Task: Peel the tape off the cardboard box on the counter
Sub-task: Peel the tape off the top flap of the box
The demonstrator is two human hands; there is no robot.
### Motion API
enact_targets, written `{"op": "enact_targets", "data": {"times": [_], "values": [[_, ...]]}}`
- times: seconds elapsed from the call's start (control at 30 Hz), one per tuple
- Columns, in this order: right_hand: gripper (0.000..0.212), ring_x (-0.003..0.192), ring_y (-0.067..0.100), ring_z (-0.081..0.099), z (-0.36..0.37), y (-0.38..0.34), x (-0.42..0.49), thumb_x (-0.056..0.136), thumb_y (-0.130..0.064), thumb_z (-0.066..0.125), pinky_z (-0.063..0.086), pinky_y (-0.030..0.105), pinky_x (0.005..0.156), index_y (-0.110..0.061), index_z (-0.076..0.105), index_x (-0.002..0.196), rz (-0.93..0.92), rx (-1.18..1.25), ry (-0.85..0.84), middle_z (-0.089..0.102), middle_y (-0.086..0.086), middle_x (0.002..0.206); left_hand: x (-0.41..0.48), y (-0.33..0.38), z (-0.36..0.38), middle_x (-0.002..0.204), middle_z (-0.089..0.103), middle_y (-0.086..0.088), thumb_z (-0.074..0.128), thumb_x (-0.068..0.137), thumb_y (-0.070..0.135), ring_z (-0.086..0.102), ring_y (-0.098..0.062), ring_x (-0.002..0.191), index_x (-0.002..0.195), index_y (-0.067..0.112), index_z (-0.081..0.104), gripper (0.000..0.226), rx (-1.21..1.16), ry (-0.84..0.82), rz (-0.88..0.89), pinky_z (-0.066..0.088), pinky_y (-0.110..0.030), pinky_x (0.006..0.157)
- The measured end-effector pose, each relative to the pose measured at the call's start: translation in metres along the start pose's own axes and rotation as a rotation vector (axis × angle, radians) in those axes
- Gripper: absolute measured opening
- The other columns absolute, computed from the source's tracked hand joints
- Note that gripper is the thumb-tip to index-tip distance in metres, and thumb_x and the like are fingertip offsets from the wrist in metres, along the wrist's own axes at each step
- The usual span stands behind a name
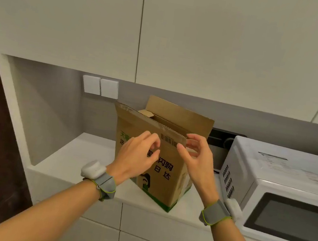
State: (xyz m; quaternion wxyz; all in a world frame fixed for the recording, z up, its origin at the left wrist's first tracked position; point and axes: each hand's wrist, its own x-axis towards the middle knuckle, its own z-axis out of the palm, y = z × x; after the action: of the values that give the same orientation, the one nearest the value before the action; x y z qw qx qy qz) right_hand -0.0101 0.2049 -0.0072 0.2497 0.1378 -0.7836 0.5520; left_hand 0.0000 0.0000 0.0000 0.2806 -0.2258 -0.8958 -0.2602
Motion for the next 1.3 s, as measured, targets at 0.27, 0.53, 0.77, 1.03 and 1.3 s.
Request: {"op": "enact_targets", "data": {"times": [0.27, 0.53, 0.77, 1.03, 1.3], "values": [[0.010, 0.087, 0.019, 0.073, 0.023, 0.011, 0.021, 0.100, -0.024, 0.064, 0.061, 0.035, 0.078, -0.014, 0.066, 0.101, 0.095, 0.248, 0.253, 0.076, 0.006, 0.090, 0.012, -0.064, -0.011, 0.094, 0.061, 0.010, 0.060, 0.100, 0.018, 0.062, -0.011, 0.083, 0.101, 0.026, 0.058, 0.008, -0.114, 0.178, -0.146, 0.055, -0.043, 0.071], [0.017, 0.062, 0.006, 0.058, 0.010, 0.041, 0.061, 0.102, -0.023, 0.062, 0.050, 0.027, 0.065, -0.011, 0.069, 0.092, 0.193, 0.154, 0.464, 0.069, 0.004, 0.072, 0.042, -0.133, -0.025, 0.134, 0.046, -0.003, 0.073, 0.092, 0.048, 0.051, -0.020, 0.118, 0.146, 0.020, 0.038, 0.070, -0.267, 0.209, -0.506, 0.042, -0.033, 0.092], [0.016, 0.074, 0.013, 0.059, -0.009, 0.057, 0.103, 0.104, -0.020, 0.056, 0.046, 0.019, 0.064, -0.009, 0.066, 0.109, 0.270, 0.011, 0.585, 0.065, 0.000, 0.083, 0.071, -0.183, -0.032, 0.163, 0.033, -0.006, 0.081, 0.069, 0.062, 0.035, -0.027, 0.149, 0.162, 0.039, 0.009, 0.119, -0.579, -0.161, -0.600, 0.034, -0.046, 0.117], [0.018, 0.057, 0.011, 0.045, -0.002, 0.068, 0.114, 0.106, -0.020, 0.047, 0.041, 0.023, 0.056, -0.011, 0.058, 0.116, 0.228, -0.087, 0.714, 0.053, 0.000, 0.074, 0.093, -0.199, -0.016, 0.163, 0.040, -0.001, 0.040, 0.086, 0.081, 0.046, -0.024, 0.141, 0.163, 0.037, 0.005, 0.095, -0.671, -0.260, -0.479, 0.034, -0.038, 0.116], [0.016, 0.086, 0.018, 0.060, 0.014, 0.083, 0.111, 0.097, -0.025, 0.056, 0.047, 0.052, 0.100, -0.027, 0.056, 0.112, 0.306, -0.266, 0.777, 0.059, -0.010, 0.080, 0.079, -0.181, -0.009, 0.154, 0.052, 0.010, 0.050, 0.082, 0.089, 0.047, -0.009, 0.143, 0.156, 0.027, 0.043, 0.097, -0.929, -0.272, -0.403, 0.035, -0.041, 0.123]]}}
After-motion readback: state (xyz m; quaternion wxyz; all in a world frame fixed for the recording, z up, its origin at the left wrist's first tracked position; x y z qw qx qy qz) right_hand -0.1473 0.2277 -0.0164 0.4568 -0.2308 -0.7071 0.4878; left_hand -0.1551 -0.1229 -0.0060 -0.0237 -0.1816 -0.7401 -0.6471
